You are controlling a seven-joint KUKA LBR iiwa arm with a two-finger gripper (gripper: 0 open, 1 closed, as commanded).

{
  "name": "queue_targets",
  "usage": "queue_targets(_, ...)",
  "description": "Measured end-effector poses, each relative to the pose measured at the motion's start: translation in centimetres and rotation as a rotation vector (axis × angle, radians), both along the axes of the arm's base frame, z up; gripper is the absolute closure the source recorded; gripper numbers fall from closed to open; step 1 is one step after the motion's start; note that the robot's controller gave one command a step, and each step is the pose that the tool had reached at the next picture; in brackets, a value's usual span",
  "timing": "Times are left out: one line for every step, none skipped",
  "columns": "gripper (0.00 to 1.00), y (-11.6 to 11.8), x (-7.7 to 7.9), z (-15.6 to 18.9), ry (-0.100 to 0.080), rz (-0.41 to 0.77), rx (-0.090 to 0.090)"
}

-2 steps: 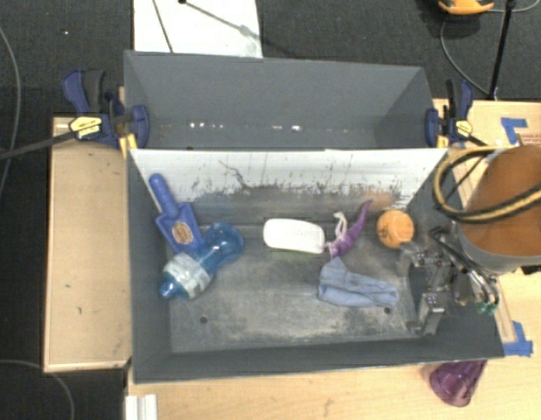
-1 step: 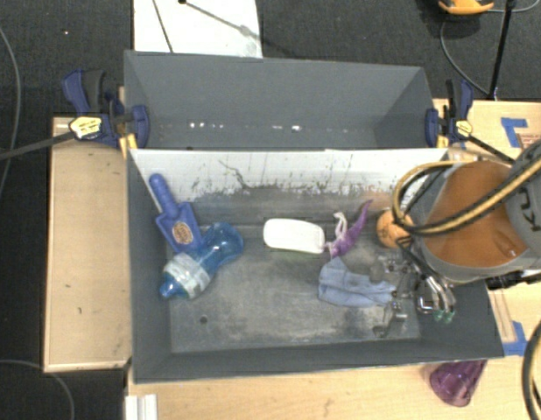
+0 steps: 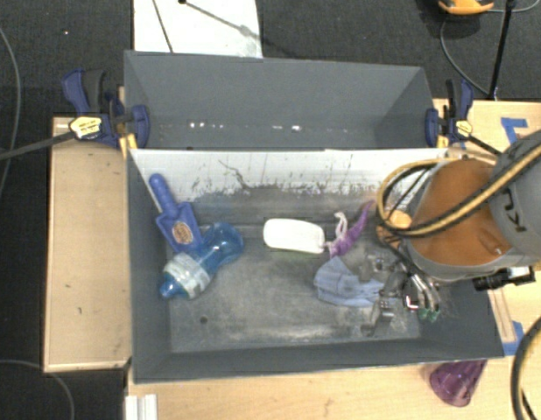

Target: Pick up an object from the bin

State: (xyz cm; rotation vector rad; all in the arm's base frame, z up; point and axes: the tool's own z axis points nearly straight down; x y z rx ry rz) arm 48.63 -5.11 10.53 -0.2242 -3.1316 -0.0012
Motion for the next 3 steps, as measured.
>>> queue_targets(0.0, 1.2, 0.3, 0.0, -0.005, -0.192, 0.0)
queue_targets(0.0, 1.4, -0.3, -3.6, 0.0, -0.133, 0.0)
queue_targets(1.0, 2.0, 0.1, -3.5, -0.009, -0.498, 0.0)
